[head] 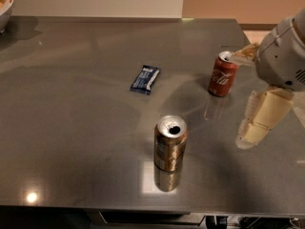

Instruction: Pick orange can

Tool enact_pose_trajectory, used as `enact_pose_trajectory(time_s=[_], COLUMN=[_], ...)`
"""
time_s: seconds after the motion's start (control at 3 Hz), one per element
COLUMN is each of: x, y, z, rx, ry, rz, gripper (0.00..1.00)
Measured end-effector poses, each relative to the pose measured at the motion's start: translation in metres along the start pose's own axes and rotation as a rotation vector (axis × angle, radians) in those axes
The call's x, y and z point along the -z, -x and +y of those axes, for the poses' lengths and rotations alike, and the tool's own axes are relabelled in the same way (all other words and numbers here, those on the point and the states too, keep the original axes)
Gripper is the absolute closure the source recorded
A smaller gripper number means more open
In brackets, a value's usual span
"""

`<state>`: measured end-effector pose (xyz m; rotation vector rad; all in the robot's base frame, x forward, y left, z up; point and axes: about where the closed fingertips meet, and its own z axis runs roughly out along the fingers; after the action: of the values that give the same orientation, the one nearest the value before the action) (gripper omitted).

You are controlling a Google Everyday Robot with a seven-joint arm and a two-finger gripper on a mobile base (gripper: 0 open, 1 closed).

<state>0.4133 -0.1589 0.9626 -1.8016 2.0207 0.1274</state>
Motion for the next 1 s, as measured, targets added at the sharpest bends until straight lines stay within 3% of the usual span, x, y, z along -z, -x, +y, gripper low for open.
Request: enact_pose_trajectory(time_s=[1.0], x=[-0.071], y=[0.065], z=[0.044], rx=[0.044], ry=[0.135], rz=[-0.213], gripper=[0.0])
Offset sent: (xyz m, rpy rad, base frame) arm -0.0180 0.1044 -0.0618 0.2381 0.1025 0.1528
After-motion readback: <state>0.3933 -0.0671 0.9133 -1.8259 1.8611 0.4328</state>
